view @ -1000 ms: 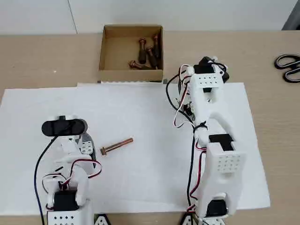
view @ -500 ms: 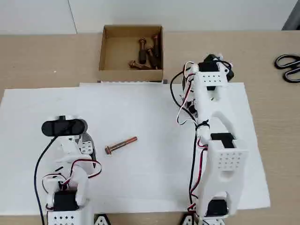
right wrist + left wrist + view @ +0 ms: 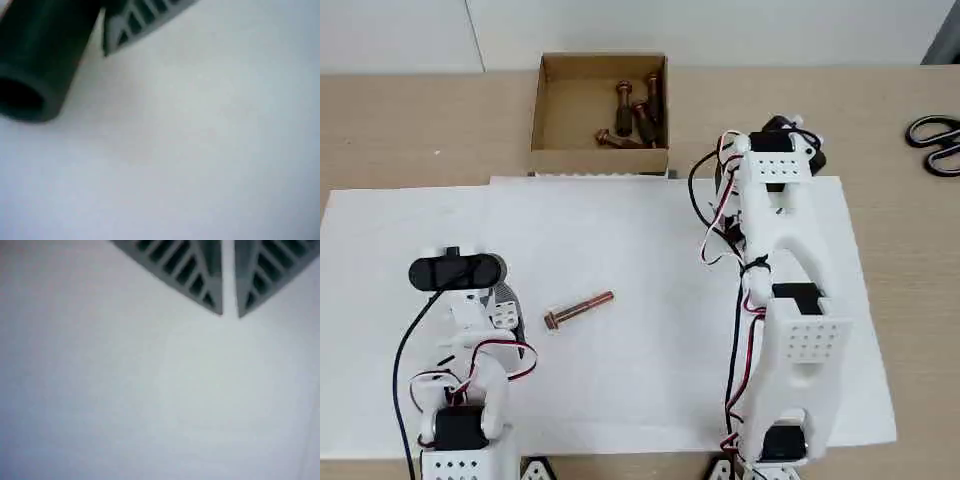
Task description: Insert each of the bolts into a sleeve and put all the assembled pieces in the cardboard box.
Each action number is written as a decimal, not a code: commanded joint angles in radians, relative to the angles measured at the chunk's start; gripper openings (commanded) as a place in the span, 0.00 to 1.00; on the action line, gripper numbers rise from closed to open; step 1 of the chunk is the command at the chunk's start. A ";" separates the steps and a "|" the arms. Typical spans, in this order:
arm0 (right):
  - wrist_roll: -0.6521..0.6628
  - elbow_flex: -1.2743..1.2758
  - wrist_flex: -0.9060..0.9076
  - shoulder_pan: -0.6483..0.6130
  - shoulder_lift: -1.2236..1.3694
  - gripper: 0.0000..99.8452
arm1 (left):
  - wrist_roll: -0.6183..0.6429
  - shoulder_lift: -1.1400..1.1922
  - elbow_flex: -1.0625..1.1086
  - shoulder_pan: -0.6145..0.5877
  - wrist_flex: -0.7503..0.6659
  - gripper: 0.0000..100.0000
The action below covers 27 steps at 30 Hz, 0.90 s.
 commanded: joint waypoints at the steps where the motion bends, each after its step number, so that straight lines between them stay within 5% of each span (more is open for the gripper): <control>1: -0.008 -0.037 0.007 0.018 -0.008 0.10 | -0.002 -0.009 -0.004 -0.003 -0.023 0.01; 7: -0.008 -0.037 0.013 0.015 -0.015 0.00 | -0.002 -0.009 -0.004 -0.003 -0.023 0.01; 16: 0.000 -0.087 0.088 0.005 -0.127 0.00 | -0.003 -0.009 -0.004 -0.003 -0.023 0.01; 27: 0.245 -0.126 0.217 -0.096 -0.506 0.00 | -0.008 -0.009 -0.004 0.018 -0.029 0.01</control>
